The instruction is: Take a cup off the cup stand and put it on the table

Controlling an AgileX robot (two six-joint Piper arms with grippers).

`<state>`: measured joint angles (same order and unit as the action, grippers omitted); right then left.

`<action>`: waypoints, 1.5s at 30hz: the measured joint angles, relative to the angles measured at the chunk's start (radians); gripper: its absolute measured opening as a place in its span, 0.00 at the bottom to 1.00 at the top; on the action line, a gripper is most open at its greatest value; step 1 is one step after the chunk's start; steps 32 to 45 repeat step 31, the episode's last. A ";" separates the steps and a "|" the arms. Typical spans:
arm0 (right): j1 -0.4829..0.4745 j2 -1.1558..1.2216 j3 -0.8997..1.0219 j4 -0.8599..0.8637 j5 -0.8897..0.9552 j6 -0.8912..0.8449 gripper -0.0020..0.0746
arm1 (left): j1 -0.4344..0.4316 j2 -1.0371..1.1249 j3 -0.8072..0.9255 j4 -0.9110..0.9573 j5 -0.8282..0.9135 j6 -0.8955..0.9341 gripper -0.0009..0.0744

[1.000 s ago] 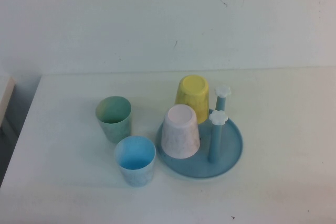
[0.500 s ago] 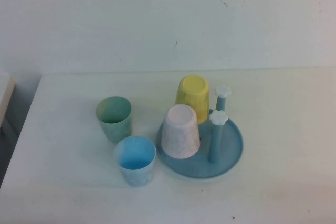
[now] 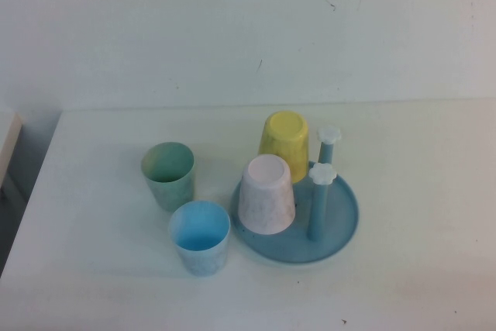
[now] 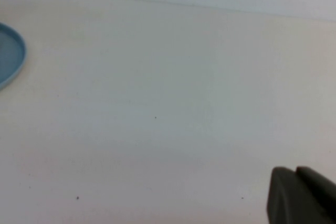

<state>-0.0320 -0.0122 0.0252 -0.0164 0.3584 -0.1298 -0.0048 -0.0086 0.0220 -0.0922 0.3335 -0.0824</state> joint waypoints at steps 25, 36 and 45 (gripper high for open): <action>0.000 0.000 0.000 -0.045 0.004 0.065 0.03 | 0.000 0.000 0.000 0.000 0.000 -0.004 0.01; 0.000 0.000 0.000 -0.045 0.004 0.066 0.03 | 0.000 0.000 0.000 0.000 0.000 -0.004 0.01; 0.000 0.000 0.000 -0.045 0.004 0.066 0.03 | 0.000 0.000 0.000 0.000 0.000 -0.004 0.01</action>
